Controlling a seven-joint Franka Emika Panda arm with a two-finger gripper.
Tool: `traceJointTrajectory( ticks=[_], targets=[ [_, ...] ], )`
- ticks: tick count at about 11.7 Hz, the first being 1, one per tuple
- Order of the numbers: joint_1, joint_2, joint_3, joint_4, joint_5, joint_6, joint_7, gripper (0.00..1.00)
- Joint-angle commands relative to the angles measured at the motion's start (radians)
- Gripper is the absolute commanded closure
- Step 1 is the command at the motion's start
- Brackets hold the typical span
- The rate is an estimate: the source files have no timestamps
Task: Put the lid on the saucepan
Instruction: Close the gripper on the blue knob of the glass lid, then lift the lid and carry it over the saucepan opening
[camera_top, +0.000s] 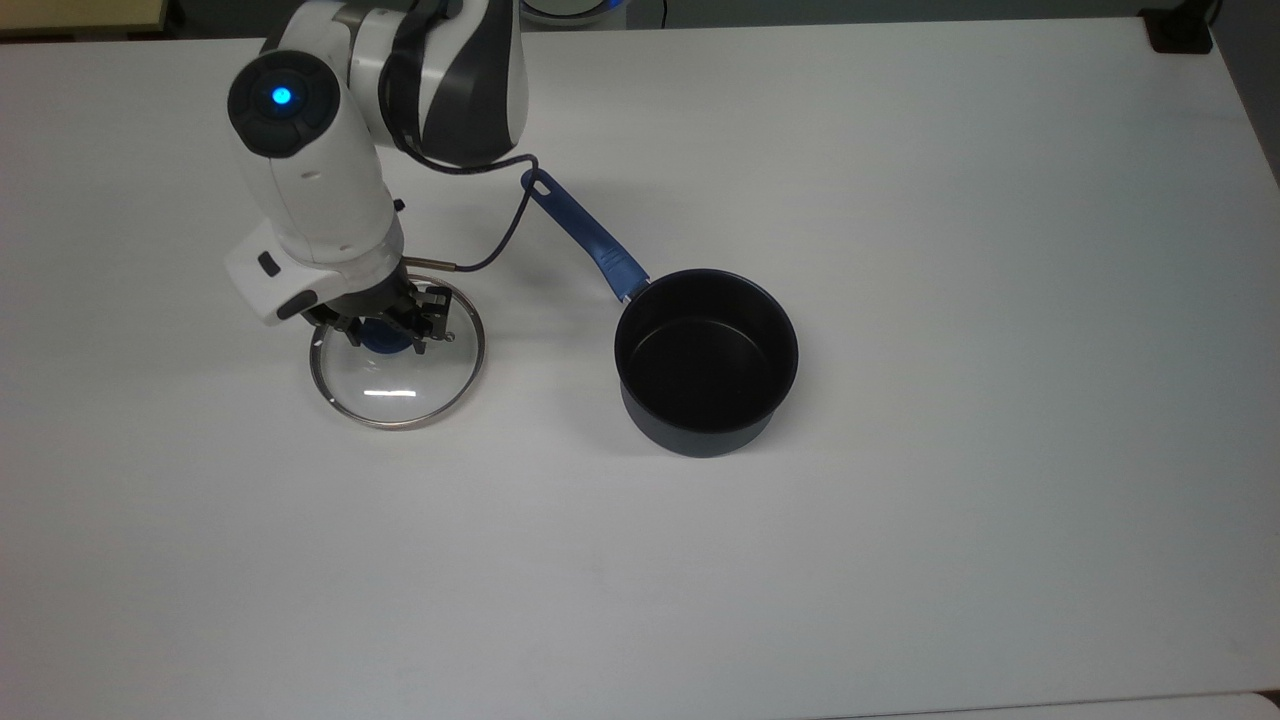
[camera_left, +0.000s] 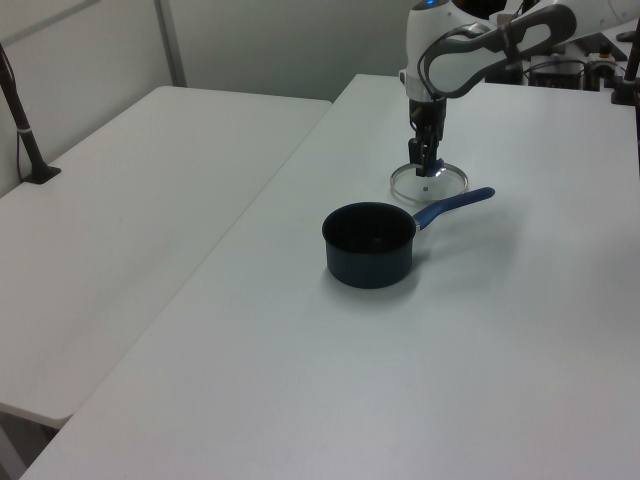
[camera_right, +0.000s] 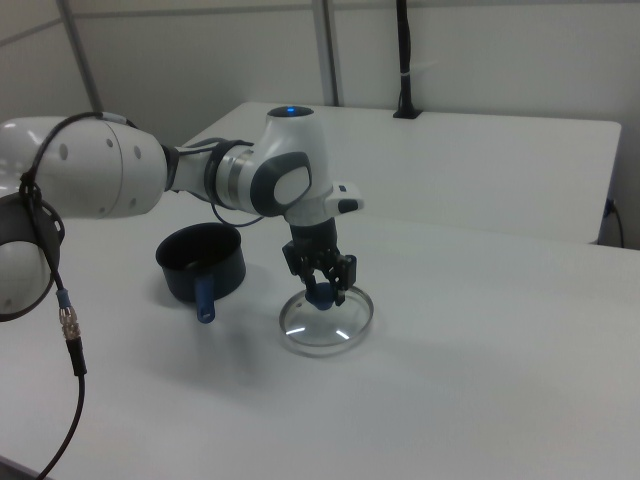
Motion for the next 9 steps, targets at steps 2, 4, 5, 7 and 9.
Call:
traceJointTrajectory(
  ticks=[2, 4, 5, 7, 9],
  targets=[
    [0.016, -0.045, 0.001, 0.147, 0.008, -0.241, 0.008, 0.70],
    [0.033, -0.053, 0.008, 0.201, 0.016, -0.309, 0.024, 0.70],
    [0.065, -0.063, 0.007, 0.223, 0.016, -0.331, 0.050, 0.70],
    [0.117, -0.091, 0.007, 0.231, 0.016, -0.349, 0.086, 0.70],
    [0.192, -0.093, 0.007, 0.244, 0.013, -0.352, 0.136, 0.70]
  ],
)
